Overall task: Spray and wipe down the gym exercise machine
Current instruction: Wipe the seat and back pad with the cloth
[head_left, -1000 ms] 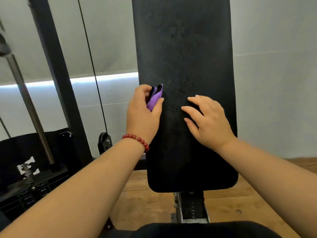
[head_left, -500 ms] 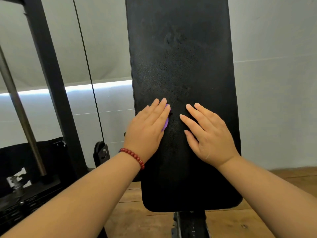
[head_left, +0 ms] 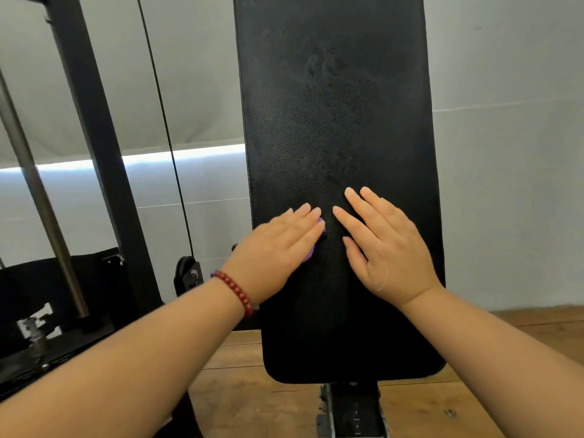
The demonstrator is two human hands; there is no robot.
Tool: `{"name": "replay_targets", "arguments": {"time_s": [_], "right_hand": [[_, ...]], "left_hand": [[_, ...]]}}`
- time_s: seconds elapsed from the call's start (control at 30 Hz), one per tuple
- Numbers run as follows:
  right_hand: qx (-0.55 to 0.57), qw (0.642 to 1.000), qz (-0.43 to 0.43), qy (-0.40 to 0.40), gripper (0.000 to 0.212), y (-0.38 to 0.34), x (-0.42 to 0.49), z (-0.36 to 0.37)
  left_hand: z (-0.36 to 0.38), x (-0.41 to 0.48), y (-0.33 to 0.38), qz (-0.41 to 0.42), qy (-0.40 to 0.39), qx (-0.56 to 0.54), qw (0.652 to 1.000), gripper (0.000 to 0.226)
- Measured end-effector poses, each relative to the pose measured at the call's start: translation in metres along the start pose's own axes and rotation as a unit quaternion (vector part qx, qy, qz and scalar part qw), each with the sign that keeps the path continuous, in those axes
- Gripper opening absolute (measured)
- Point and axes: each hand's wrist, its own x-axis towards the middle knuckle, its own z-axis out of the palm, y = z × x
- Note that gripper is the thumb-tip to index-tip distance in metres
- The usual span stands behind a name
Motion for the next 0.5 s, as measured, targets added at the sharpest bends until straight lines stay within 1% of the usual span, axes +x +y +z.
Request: {"name": "replay_targets", "arguments": {"time_s": [0.03,0.1,0.13,0.2,0.33,0.47,0.5], "right_hand": [[-0.001,1.000,0.002,0.001,0.041,-0.001,0.000,0.000],[-0.002,1.000,0.003,0.000,0.041,-0.001,-0.001,0.000],[-0.003,1.000,0.004,0.000,0.041,-0.001,-0.001,0.000],[-0.003,1.000,0.006,0.000,0.041,-0.002,-0.001,0.000],[-0.007,1.000,0.007,0.001,0.041,-0.003,-0.001,-0.001],[-0.011,0.999,0.026,-0.019,0.044,-0.008,-0.006,-0.001],[-0.015,0.999,0.029,-0.022,0.045,-0.009,-0.007,-0.001]], "left_hand": [[-0.003,0.006,-0.009,0.001,0.004,0.010,1.000,0.035],[-0.005,0.021,-0.026,-0.055,0.030,0.027,0.998,0.030],[-0.004,0.027,-0.029,-0.088,0.038,0.031,0.995,0.033],[-0.002,0.029,-0.025,-0.108,0.036,0.034,0.993,0.041],[0.001,0.009,-0.007,-0.046,0.013,0.019,0.999,0.042],[-0.004,-0.011,-0.006,0.047,-0.055,-0.014,0.997,0.045],[-0.006,-0.007,-0.013,0.051,-0.058,-0.013,0.997,0.046]]}}
